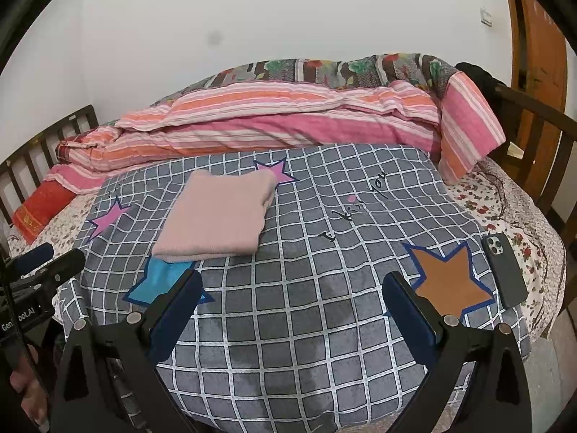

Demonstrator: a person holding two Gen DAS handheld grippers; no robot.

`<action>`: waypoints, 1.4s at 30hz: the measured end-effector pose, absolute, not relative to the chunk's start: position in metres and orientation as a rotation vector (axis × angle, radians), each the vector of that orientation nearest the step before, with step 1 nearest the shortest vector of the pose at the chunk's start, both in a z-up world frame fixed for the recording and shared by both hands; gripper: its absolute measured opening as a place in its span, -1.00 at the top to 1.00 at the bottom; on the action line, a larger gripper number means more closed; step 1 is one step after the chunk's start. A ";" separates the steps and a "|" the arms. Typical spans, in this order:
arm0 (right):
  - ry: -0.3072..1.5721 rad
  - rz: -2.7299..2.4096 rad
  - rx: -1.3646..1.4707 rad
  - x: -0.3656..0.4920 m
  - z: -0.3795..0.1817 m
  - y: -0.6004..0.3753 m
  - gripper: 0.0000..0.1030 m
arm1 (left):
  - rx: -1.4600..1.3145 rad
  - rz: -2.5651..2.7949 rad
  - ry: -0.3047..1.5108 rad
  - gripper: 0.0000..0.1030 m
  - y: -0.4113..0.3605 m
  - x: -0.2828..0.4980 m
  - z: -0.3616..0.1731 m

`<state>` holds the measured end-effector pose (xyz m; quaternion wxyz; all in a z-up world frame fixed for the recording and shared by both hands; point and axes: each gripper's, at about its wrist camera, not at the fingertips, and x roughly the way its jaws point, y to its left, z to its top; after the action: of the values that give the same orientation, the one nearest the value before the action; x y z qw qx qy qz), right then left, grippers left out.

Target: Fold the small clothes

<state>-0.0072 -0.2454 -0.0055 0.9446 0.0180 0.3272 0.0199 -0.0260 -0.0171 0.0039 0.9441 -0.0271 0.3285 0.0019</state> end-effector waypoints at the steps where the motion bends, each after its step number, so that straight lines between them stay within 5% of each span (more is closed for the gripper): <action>1: 0.668 0.043 0.036 -0.007 -0.006 -0.247 -0.91 | -0.055 0.005 0.668 -0.54 -0.017 -0.026 0.004; 42: 0.672 0.029 0.021 -0.009 -0.005 -0.242 -0.91 | -0.050 0.015 0.661 -0.54 -0.012 -0.029 0.008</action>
<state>-0.0093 -0.2423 -0.0053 0.9439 0.0105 0.3297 0.0140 -0.0295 -0.0124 0.0083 0.9455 -0.0244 0.3245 0.0075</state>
